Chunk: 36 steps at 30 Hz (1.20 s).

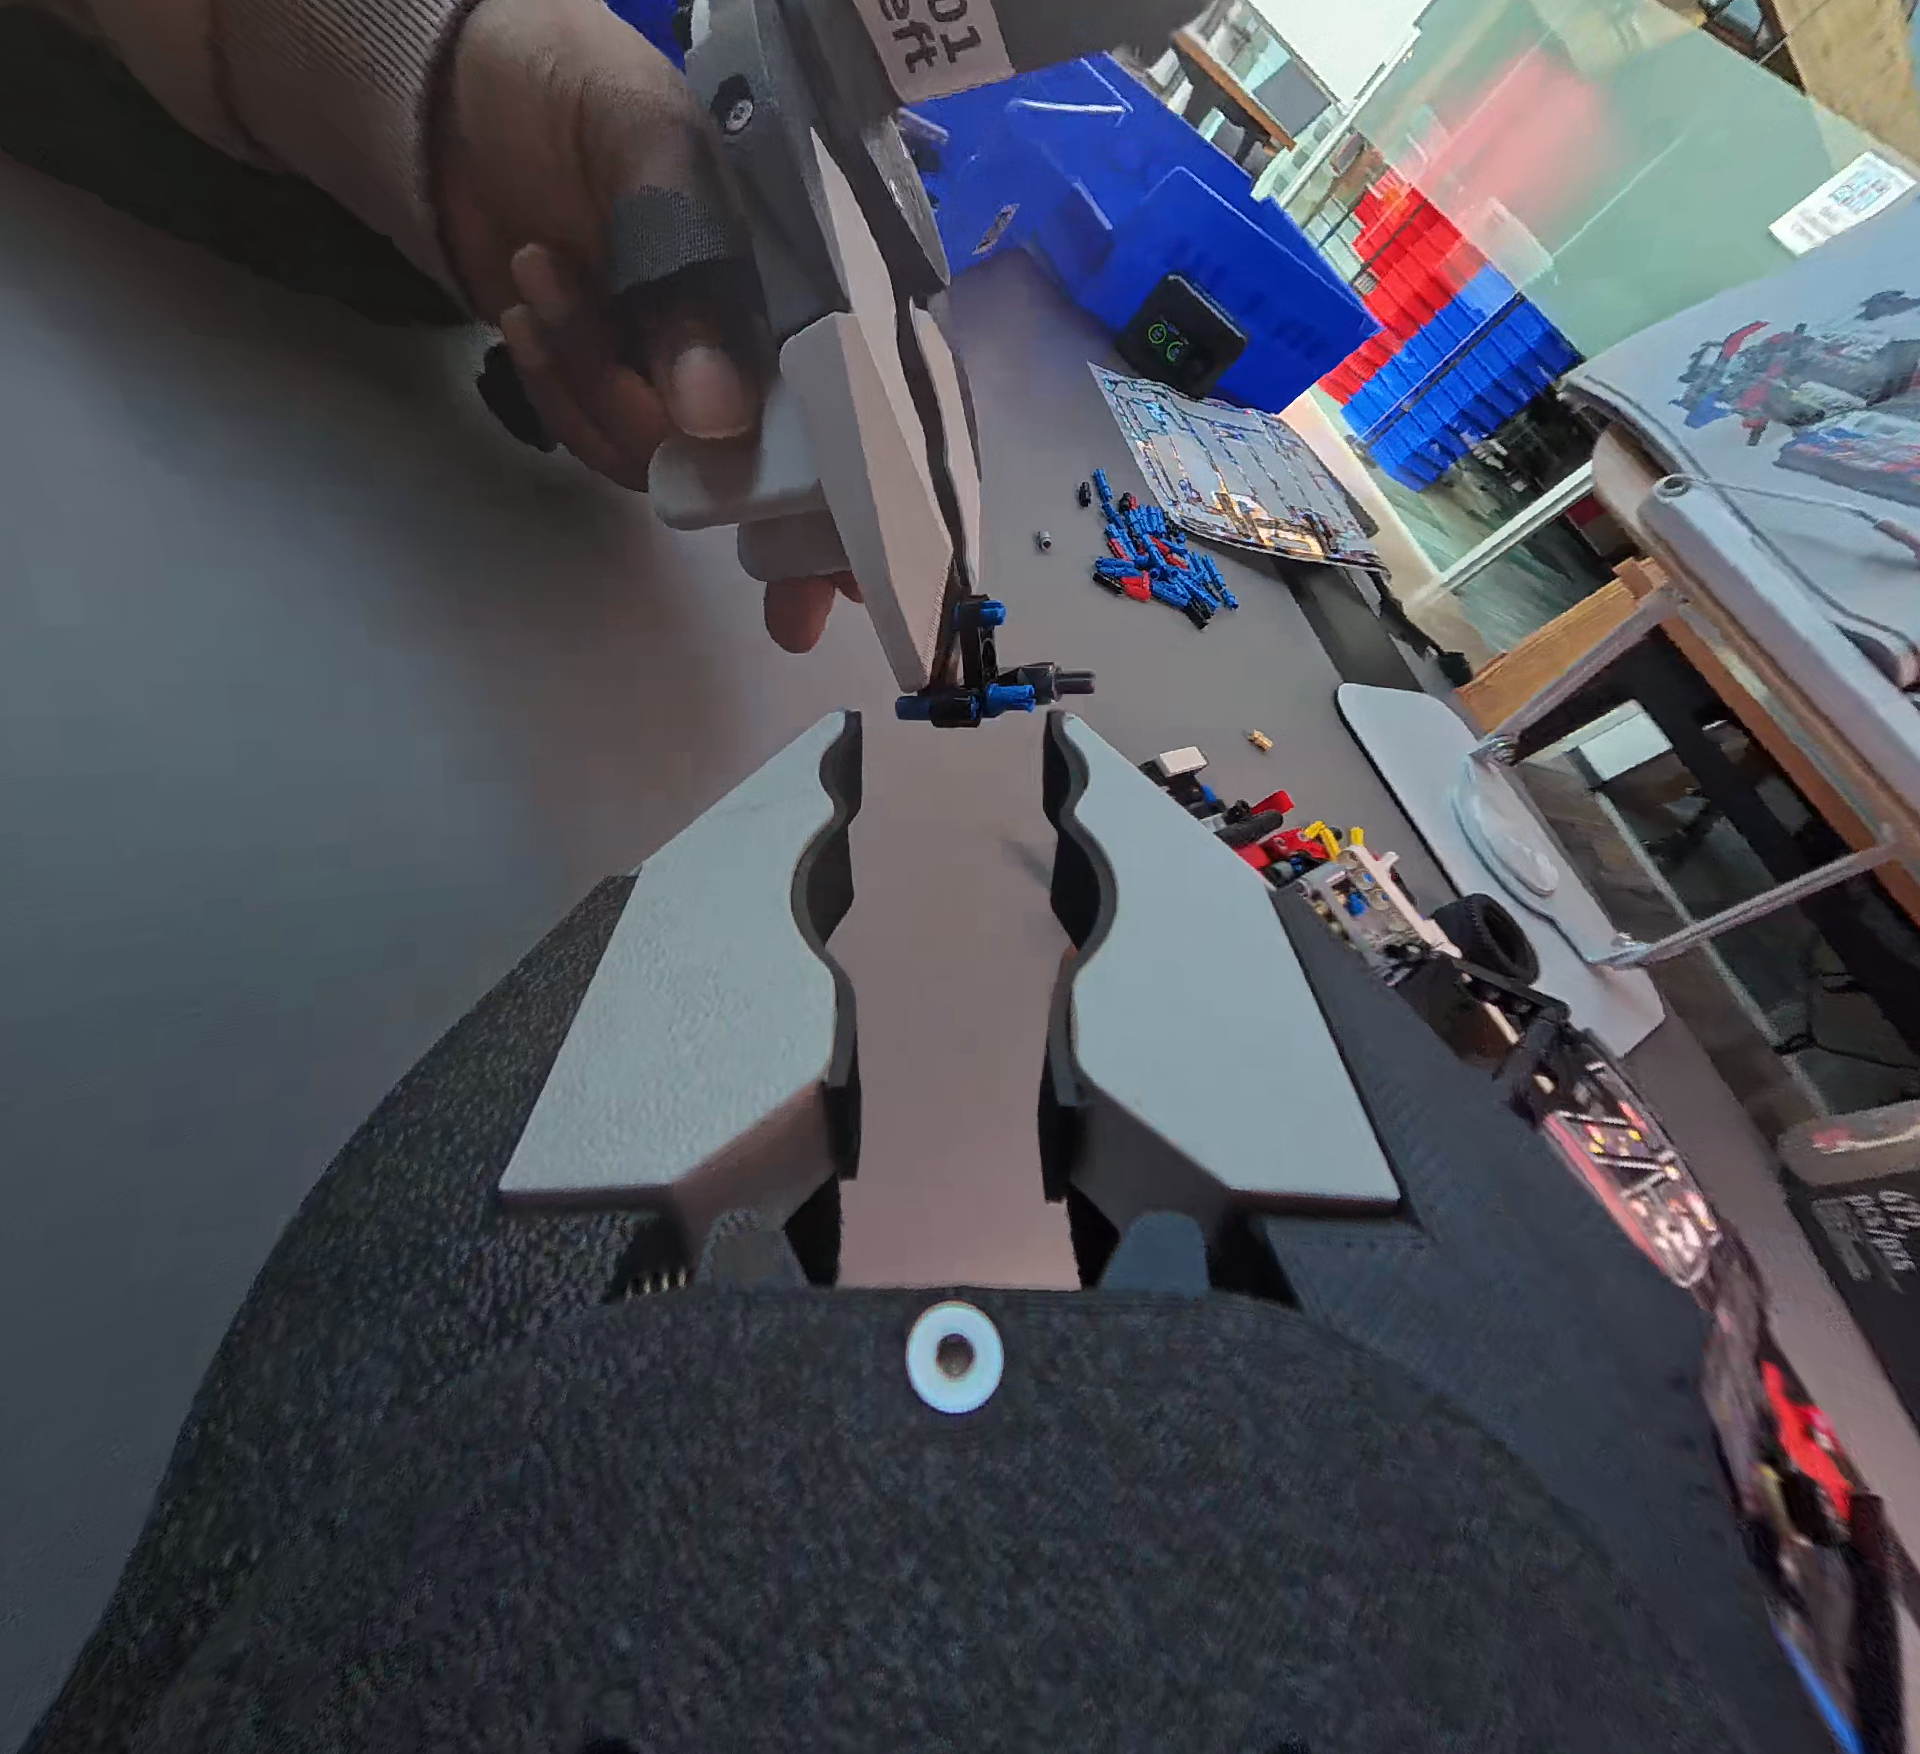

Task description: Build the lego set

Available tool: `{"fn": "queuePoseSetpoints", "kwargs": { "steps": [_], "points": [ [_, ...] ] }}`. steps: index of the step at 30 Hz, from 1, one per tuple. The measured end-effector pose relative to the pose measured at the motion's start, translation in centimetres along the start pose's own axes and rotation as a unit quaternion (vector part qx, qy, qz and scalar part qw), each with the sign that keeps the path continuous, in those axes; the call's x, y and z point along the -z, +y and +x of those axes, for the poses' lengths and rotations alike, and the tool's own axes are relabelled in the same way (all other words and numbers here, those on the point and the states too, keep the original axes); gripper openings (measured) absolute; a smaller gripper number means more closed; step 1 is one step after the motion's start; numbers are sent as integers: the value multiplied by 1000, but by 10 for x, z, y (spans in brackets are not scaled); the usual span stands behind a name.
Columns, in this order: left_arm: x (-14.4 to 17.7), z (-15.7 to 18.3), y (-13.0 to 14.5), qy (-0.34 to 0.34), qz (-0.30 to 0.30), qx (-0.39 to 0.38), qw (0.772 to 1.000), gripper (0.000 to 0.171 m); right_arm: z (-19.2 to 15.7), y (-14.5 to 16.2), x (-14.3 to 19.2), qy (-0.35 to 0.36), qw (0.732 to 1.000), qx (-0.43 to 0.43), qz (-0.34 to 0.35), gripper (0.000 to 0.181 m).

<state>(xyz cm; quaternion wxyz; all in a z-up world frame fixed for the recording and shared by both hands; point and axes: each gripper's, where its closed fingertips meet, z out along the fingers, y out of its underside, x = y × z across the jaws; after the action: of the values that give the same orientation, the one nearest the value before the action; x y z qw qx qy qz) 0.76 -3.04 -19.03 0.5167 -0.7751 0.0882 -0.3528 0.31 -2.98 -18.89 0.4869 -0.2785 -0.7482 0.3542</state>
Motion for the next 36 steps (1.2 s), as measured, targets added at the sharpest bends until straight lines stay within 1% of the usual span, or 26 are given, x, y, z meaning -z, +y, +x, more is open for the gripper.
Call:
{"fn": "queuePoseSetpoints", "kwargs": {
  "steps": [2, 3, 5, 7, 10, 14, 17, 18, 19, 21, 23, 28, 30, 33, 36],
  "points": [
    [2, -6, 7, -22, -31, -45, 998, 2, 0, 4, 1, -29, 997, -66, 9, 40],
    [3, -9, 11, -32, -47, -63, 996, 2, 2, 4, 2, -38, 994, -97, 15, 41],
    [3, -10, 25, -36, -92, -95, 990, 2, 3, 5, 4, -57, 987, -146, 24, 37],
    [3, -9, 36, -34, -124, -123, 984, 2, -1, 4, 5, -84, 981, -175, 30, 32],
    [1, 8, 46, 10, -147, -148, 978, 3, -19, 6, 7, -136, 975, -173, 19, 28],
    [2, 24, 64, 48, -191, -218, 956, 3, -42, 9, 8, -186, 971, -148, -2, 27],
    [0, 37, 74, 78, -202, -245, 945, 3, -59, 4, 10, -227, 964, -139, -7, 26],
    [0, 40, 76, 83, -204, -251, 943, 2, -63, 3, 10, -235, 962, -135, -8, 21],
    [0, 42, 78, 89, -209, -257, 939, 3, -67, 2, 11, -242, 962, -130, -6, 13],
    [1, 44, 79, 96, -205, -263, 938, 3, -68, 0, 12, -241, 963, -124, -4, 5],
    [1, 41, 73, 84, -192, -263, 942, 3, -64, 0, 12, -232, 965, -126, -2, 5],
    [3, 12, 43, 1, -132, -233, 964, 2, -32, 6, 3, -141, 980, -141, -13, 5],
    [6, 4, 34, -18, -111, -216, 970, 0, -19, 9, 0, -103, 983, -149, -17, 5],
    [7, -1, 29, -34, -98, -206, 973, 0, -14, 13, -2, -85, 984, -154, -24, 5],
    [8, -12, 26, -68, -94, -207, 971, 0, -8, 24, -6, -52, 987, -142, -55, 5]
  ]
}}
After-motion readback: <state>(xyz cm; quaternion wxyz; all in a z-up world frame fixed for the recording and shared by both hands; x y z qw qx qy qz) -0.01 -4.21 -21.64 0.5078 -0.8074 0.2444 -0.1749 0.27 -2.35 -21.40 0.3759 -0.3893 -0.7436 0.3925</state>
